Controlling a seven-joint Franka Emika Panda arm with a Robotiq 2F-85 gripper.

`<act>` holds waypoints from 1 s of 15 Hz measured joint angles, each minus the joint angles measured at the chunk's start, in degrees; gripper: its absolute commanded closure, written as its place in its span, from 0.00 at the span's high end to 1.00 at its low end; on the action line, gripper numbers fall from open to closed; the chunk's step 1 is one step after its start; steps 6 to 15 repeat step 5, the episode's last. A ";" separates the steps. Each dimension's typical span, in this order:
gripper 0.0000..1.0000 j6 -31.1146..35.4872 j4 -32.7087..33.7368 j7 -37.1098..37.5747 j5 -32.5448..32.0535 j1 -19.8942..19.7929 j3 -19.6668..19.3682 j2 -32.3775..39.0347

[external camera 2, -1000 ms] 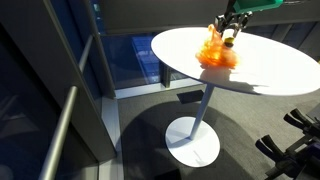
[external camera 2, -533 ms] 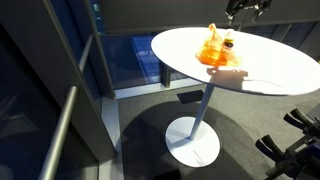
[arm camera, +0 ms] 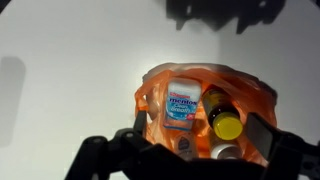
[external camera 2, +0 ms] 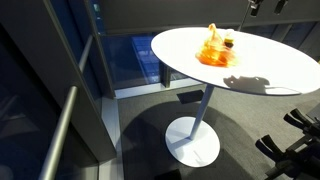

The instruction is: Pick up the brown medicine bottle with a yellow lid and put it in the orange plastic bag

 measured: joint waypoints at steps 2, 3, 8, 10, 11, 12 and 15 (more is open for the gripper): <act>1.00 -2.02 -0.42 -2.04 0.88 -0.75 0.11 -1.46; 1.00 -2.65 -0.73 -2.57 0.89 -0.96 0.13 -2.06; 1.00 -3.02 -1.37 -2.82 0.89 -1.14 0.17 -2.78; 1.00 -3.02 -1.37 -2.82 0.89 -1.14 0.17 -2.78; 1.00 -3.02 -1.37 -2.82 0.89 -1.14 0.17 -2.78; 1.00 -3.02 -1.37 -2.82 0.89 -1.14 0.17 -2.78; 1.00 -3.02 -1.37 -2.82 0.89 -1.14 0.17 -2.78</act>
